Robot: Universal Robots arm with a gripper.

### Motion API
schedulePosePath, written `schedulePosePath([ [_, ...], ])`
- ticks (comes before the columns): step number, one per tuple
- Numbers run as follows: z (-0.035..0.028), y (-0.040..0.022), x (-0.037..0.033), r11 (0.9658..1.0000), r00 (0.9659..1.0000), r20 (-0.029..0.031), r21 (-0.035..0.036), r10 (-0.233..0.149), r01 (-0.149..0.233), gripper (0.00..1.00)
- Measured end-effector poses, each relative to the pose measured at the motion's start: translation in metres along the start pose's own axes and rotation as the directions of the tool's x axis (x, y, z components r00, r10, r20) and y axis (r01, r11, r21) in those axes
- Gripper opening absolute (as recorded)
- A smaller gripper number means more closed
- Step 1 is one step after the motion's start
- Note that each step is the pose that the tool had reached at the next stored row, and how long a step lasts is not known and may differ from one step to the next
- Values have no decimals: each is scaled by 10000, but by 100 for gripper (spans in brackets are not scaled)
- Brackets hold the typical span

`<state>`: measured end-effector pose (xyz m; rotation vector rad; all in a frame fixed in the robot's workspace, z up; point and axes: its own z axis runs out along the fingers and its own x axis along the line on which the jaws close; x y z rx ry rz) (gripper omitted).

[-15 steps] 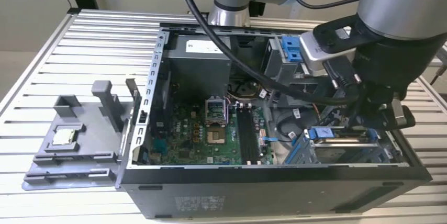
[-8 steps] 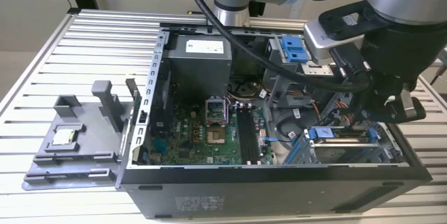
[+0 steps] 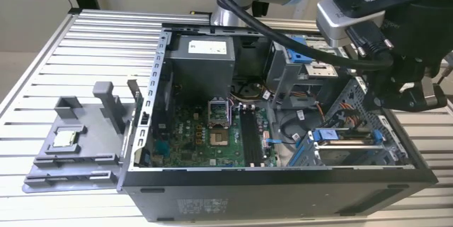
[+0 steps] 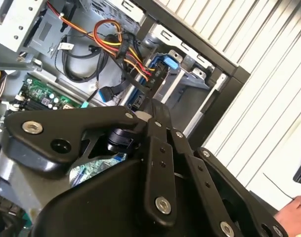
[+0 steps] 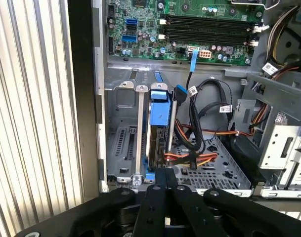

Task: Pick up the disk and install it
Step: 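Insert the second disk wire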

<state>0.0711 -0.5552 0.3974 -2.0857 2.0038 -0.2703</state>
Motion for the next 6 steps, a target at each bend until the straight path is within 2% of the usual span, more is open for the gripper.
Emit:
schedulePosePath([
  [6,-21,-6,-1,10000,10000,0,0,0,0,0],
])
